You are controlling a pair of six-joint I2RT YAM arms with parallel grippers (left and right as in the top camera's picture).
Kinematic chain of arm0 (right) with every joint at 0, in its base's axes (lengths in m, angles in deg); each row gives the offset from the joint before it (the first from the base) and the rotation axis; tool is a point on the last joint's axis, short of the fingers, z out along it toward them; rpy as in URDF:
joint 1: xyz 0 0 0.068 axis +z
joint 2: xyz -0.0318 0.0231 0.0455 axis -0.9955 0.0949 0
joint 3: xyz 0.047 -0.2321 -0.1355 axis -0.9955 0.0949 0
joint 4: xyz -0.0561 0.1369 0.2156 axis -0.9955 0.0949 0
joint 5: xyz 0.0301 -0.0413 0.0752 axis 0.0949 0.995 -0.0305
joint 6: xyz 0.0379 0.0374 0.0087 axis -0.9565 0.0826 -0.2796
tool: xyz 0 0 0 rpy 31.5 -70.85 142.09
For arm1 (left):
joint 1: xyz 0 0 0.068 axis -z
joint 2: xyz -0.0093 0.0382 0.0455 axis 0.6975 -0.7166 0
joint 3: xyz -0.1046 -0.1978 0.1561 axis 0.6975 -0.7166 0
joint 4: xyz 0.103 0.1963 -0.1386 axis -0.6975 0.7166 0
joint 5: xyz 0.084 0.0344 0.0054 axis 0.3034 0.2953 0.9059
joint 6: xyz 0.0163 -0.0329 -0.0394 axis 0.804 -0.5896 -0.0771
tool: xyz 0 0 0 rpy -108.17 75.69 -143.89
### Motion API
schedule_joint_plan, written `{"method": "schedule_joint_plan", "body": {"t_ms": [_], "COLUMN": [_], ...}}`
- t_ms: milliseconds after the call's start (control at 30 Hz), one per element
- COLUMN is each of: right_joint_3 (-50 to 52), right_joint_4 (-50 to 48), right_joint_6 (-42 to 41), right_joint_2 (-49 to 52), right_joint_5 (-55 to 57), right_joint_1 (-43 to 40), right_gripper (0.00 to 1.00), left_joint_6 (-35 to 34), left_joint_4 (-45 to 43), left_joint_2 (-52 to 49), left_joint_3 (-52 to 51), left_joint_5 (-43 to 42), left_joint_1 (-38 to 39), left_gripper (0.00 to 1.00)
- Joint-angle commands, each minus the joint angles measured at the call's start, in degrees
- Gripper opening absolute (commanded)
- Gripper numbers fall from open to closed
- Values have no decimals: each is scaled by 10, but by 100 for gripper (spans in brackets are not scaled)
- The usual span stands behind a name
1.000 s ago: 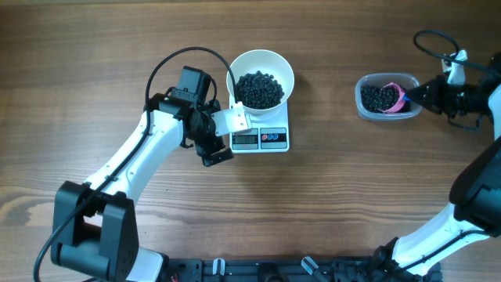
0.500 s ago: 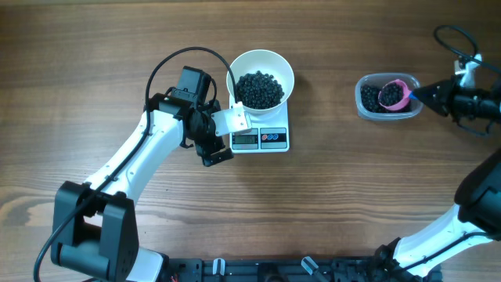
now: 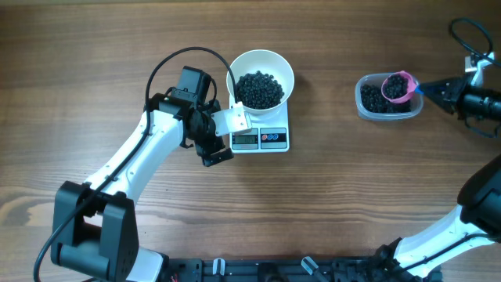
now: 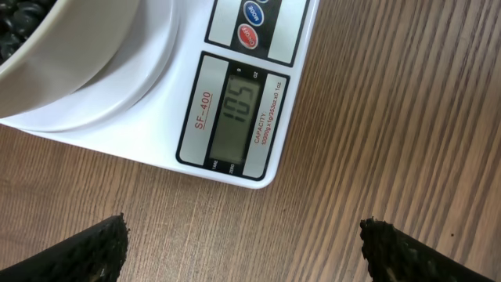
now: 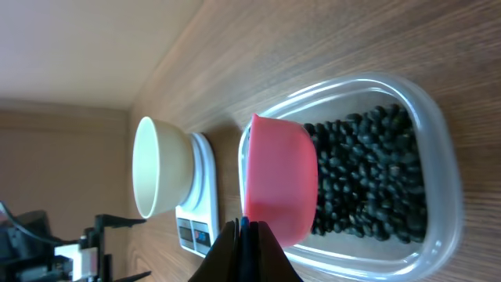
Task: Scoop item into bowl and weigh 150g on scale
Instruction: 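Scoop black beans from the tub with the right gripper and lift, then carry the filled scoop over the white bowl with the right gripper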
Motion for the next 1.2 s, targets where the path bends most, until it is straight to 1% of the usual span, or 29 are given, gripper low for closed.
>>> {"method": "schedule_joint_plan", "body": {"t_ms": [0, 133, 233, 433, 533, 633, 700, 800, 900, 1067, 1167], "right_joint_3": [-15, -15, -15, -15, -15, -15, -15, -15, -15, -15, -15], "right_joint_4": [-3, -32, -73, -169, -220, -289, -337, -394, -403, -385, -359], "right_joint_6": [1, -7, -50, -129, -156, -211, -261, -301, -297, -237, -174], "right_joint_2": [-15, -15, -15, -15, -15, -15, -15, -15, -15, -15, -15], "right_joint_5": [-81, -148, -148, -149, -183, -222, -223, -209, -146, -26, -11], "right_joint_1": [6, 38, 78, 185, 235, 277, 299, 335, 361, 389, 412], "right_gripper": [4, 4, 4, 4, 4, 4, 4, 4, 4, 4, 4], "left_joint_6": [9, 9, 9, 9, 9, 9, 9, 9, 9, 9, 9], "left_joint_4": [0, 0, 0, 0, 0, 0, 0, 0, 0, 0, 0], "left_joint_2": [-7, -7, -7, -7, -7, -7, -7, -7, -7, -7, -7], "left_joint_3": [-3, -3, -3, -3, -3, -3, -3, -3, -3, -3, -3], "left_joint_5": [-11, -11, -11, -11, -11, -11, -11, -11, -11, -11, -11], "left_joint_1": [-1, -1, -1, -1, 0, -1, 0, -1, -1, -1, -1], "left_gripper": [100, 100, 100, 100, 100, 100, 100, 100, 100, 100, 100]}}
